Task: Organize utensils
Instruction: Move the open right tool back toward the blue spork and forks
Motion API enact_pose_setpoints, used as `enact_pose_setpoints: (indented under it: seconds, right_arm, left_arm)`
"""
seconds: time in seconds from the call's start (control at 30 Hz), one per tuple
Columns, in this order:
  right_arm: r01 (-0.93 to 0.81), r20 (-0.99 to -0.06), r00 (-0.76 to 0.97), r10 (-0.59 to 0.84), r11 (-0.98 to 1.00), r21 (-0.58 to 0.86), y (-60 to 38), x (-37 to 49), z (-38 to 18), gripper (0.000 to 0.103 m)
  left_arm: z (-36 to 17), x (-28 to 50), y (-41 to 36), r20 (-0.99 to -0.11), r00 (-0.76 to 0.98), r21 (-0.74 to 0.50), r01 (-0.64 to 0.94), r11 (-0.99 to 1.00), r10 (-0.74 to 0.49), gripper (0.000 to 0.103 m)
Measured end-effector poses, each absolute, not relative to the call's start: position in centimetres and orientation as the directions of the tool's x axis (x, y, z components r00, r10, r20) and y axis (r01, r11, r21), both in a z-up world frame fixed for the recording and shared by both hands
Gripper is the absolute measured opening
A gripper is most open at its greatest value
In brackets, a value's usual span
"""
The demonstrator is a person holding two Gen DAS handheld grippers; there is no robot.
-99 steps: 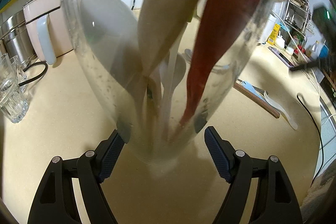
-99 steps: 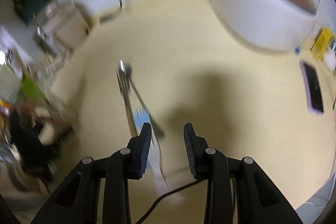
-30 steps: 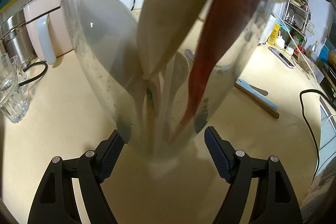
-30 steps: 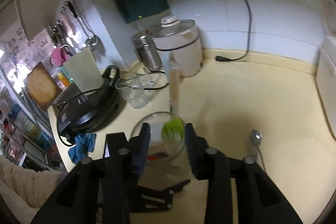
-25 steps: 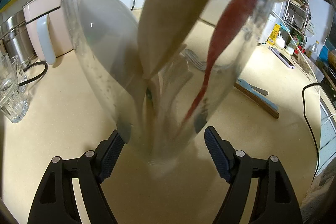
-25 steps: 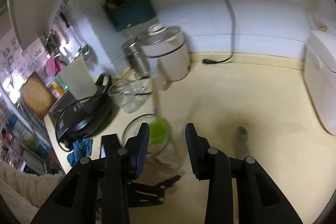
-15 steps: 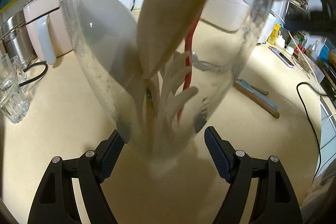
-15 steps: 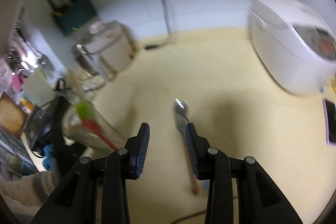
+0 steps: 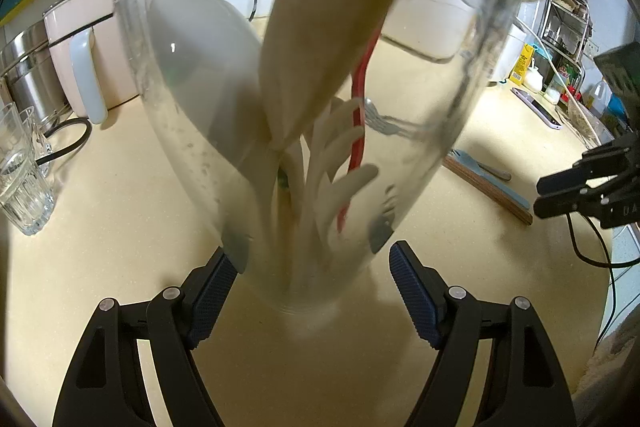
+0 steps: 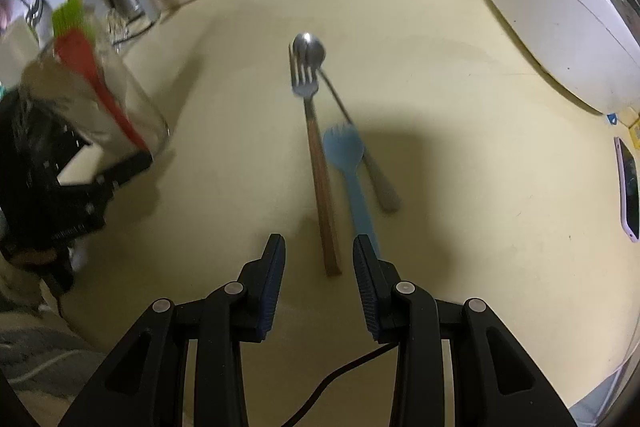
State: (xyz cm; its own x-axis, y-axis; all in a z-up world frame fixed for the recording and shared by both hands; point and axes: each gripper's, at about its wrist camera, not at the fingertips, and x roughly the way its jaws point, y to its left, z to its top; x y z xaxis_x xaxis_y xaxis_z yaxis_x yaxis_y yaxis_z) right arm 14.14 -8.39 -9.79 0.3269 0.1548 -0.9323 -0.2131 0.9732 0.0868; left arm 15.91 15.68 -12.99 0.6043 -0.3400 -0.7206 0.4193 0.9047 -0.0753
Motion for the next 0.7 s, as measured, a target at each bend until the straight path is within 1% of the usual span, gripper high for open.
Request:
enact_pose_setpoints:
  seconds: [0.3, 0.43, 0.57, 0.7]
  right_arm:
    - [-0.155, -0.939, 0.332, 0.093, 0.987, 0.043, -10.0, 14.8, -9.9, 0.035]
    - [-0.164, -0.938, 0.339, 0.077, 0.986, 0.022, -10.1, 14.9, -10.3, 0.034]
    - [-0.17, -0.94, 0.335, 0.064, 0.985, 0.006, -9.9, 15.0, -11.1, 0.031]
    - [-0.203, -0.941, 0.334, 0.051, 0.979, -0.018, -9.1, 15.2, -11.7, 0.031]
  left_arm:
    - [-13.0, 15.9, 15.7, -0.721, 0.604, -0.075, 0.419, 0.905, -0.34, 0.08]
    - [-13.0, 15.9, 15.7, -0.721, 0.604, -0.075, 0.419, 0.905, -0.34, 0.08]
    - [-13.0, 15.9, 15.7, -0.721, 0.604, -0.075, 0.42, 0.905, -0.34, 0.08]
    - [-13.0, 15.9, 15.7, -0.721, 0.604, -0.075, 0.42, 0.905, -0.34, 0.08]
